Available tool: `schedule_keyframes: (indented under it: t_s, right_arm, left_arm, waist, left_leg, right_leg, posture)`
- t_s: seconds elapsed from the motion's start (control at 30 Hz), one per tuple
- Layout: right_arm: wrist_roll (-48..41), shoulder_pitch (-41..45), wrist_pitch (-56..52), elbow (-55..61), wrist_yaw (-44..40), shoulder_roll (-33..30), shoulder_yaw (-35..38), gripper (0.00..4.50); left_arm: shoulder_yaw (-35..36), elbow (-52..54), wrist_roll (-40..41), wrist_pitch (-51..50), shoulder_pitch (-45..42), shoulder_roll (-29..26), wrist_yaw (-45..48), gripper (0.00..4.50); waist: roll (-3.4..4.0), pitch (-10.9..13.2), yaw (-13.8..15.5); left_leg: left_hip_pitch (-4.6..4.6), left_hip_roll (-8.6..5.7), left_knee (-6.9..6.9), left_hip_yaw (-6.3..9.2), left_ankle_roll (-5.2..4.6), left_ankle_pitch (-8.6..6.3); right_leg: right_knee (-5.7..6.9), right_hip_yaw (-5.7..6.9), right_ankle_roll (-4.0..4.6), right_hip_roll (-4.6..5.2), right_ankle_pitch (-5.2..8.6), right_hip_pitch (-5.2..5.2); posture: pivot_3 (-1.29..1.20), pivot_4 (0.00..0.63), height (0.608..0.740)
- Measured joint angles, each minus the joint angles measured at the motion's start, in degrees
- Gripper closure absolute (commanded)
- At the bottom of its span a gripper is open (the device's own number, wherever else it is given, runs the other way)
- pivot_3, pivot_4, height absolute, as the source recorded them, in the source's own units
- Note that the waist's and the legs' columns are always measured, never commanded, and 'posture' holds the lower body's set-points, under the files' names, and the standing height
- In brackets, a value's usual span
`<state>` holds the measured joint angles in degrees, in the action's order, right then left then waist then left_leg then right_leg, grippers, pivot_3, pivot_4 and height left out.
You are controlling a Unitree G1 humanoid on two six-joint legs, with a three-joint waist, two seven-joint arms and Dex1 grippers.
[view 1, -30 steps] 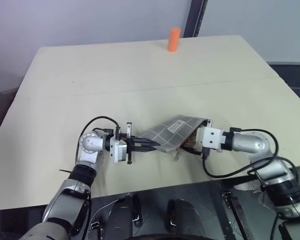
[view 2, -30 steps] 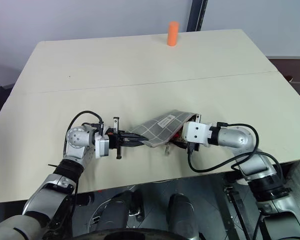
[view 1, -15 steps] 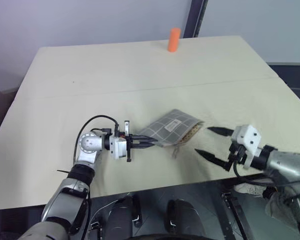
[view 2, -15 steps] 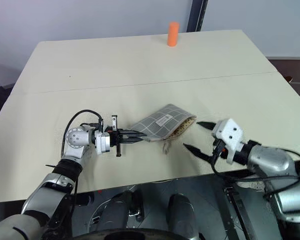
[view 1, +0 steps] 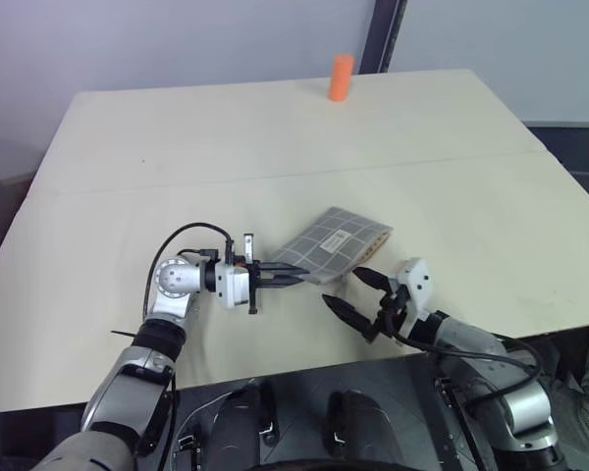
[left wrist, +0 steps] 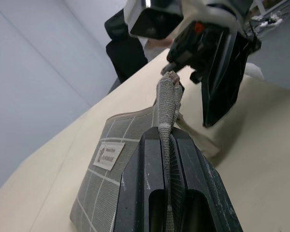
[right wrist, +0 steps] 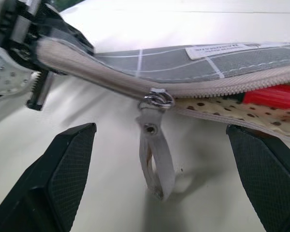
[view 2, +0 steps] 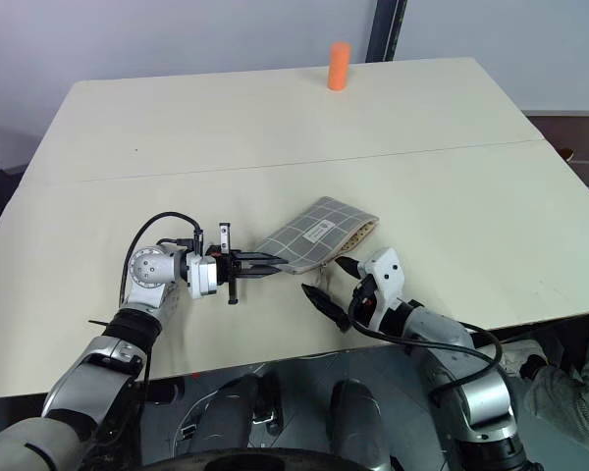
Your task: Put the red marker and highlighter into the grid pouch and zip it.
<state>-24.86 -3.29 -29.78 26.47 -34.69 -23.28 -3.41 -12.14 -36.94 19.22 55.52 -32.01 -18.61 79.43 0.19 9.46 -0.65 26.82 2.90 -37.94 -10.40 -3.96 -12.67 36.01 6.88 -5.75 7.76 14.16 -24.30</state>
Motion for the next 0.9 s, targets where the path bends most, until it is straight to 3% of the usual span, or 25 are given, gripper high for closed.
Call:
schedule_keyframes:
  t_s: [0.07,0.27,0.57,0.73,0.9]
  right_arm:
    - [0.1,0.8,0.0,-1.0,-0.6,-0.1,-1.7,1.35]
    - [-0.3,2.3,-0.1,-3.3,-0.9,-1.1,0.4,4.45]
    - [-1.3,1.7,1.4,-6.1,-5.0,-8.5,8.0,4.45]
    - [0.9,2.0,5.6,-16.2,-7.1,-15.8,14.7,4.45]
    - [3.7,4.7,11.1,-22.7,-7.4,-16.6,15.4,4.45]
  left_arm:
    - [0.0,0.0,0.0,0.0,0.0,0.1,-0.1,4.5]
    - [0.0,0.1,0.0,0.0,0.0,0.0,-0.3,4.5]
    - [-0.3,1.0,0.0,0.0,0.4,-0.4,-0.5,4.5]
    - [-0.2,1.6,1.6,-0.2,0.6,-2.1,1.6,4.5]
    - [-0.1,1.4,2.5,-1.2,0.3,-2.1,2.6,4.5]
  waist:
    - [0.0,0.0,0.0]
    - [0.0,0.0,0.0]
    - [0.0,0.0,0.0]
    - [0.0,0.0,0.1]
    - [0.02,0.0,-0.1]
  left_leg:
    - [0.02,0.0,0.0,0.0,0.0,0.0]
    - [0.04,-0.01,-0.01,0.0,-0.01,0.0]
    - [0.04,0.0,-0.01,0.0,-0.01,0.01]
    - [0.03,-0.04,-0.02,-0.01,-0.03,0.0]
    - [0.01,0.02,-0.02,-0.02,-0.02,0.02]
  right_leg:
    - [0.0,0.0,0.0,-0.01,0.0,-0.03]
    - [0.0,0.01,-0.01,-0.01,0.0,-0.02]
    - [0.0,0.01,-0.01,-0.01,-0.01,-0.02]
    - [0.0,0.01,-0.01,0.0,-0.01,-0.01]
    - [0.04,0.01,-0.02,-0.05,-0.01,-0.02]
  posture:
    - [0.0,0.15,0.74]
    - [0.0,0.15,0.74]
    - [0.0,0.15,0.74]
    - [0.0,0.15,0.74]
    - [0.0,0.15,0.74]
